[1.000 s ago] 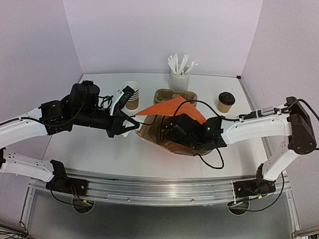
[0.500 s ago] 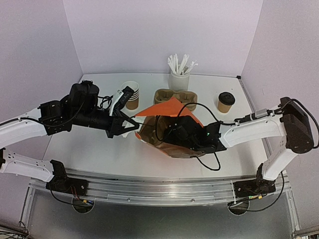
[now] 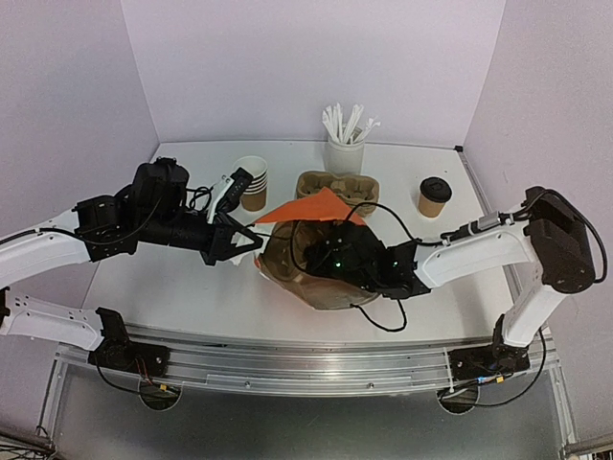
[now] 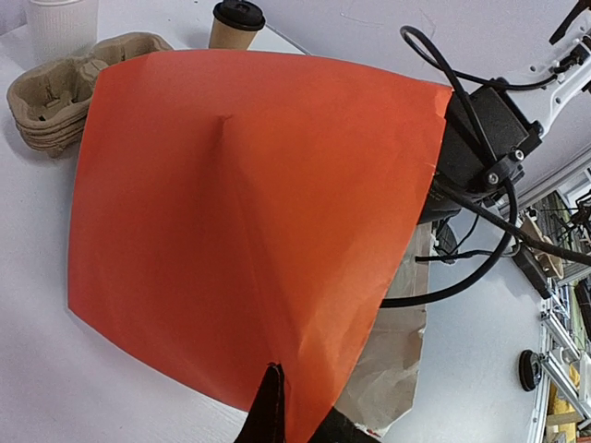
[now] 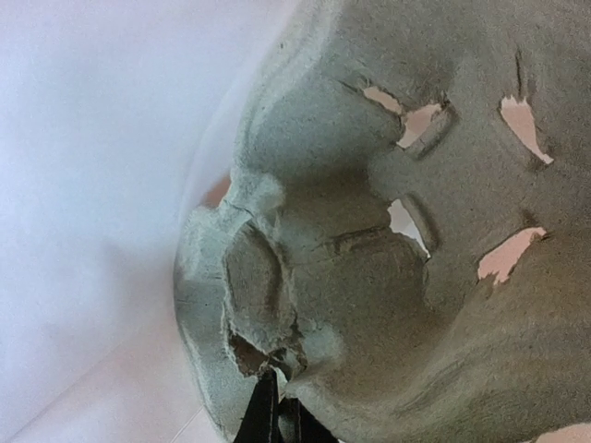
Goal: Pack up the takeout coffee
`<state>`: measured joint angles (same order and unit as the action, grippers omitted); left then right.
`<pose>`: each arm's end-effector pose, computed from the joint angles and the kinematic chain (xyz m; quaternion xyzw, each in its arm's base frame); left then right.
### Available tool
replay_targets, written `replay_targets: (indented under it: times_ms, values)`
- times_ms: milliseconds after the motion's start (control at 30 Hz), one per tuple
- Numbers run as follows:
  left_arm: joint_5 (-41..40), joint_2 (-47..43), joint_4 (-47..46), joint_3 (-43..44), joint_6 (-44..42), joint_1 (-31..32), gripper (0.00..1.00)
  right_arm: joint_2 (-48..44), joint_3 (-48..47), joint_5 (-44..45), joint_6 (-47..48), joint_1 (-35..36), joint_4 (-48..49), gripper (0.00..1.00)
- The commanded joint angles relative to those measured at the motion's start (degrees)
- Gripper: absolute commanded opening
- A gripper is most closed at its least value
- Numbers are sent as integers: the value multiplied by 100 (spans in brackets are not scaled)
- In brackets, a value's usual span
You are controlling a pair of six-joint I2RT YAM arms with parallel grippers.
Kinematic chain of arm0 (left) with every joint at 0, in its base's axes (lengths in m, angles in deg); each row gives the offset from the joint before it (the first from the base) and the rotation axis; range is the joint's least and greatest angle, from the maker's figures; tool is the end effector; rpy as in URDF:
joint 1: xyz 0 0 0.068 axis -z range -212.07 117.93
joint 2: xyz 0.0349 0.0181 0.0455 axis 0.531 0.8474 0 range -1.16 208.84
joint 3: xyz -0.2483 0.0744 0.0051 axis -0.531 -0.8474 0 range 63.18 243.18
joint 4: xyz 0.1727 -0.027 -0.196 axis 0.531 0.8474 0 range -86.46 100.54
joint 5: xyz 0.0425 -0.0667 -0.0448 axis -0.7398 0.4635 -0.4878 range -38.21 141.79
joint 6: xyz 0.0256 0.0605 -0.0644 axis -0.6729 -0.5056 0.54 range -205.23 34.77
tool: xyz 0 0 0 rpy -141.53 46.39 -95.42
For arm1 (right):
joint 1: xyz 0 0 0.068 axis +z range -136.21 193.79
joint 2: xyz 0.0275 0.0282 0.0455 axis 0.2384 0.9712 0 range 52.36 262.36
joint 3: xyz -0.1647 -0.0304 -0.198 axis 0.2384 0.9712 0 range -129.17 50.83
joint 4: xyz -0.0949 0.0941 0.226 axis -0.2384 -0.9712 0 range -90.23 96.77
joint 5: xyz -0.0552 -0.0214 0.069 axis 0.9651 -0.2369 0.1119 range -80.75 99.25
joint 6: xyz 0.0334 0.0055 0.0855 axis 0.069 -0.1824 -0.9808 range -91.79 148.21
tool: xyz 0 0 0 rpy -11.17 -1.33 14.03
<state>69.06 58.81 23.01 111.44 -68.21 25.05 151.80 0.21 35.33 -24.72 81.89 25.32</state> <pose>0.1307 -0.2476 0.2595 0.3645 0.7838 -0.3970 0.3085 0.1815 0.3541 0.1397 -0.0001 0.8522 0.3260 0.4092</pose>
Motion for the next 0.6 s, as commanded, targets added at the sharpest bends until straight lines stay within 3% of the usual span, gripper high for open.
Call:
replay_targets:
  times_ms: [0, 67, 200, 267, 567]
  values:
    - [-77, -10, 295, -195, 115, -78, 0, 205, -168, 105, 172, 41, 212, 0]
    - [-52, -10, 280, -202, 116, -76, 0, 290, -196, 459, 47, 40, 177, 5]
    - [52, -2, 263, -194, 83, -78, 0, 659, -512, 616, -3, -25, -63, 43]
    - [63, -2, 268, -176, 84, -78, 0, 847, -695, 570, -175, -60, -394, 48]
    - [74, -44, 276, -186, 82, -87, 0, 910, -1331, 1061, -880, -75, -2548, 51]
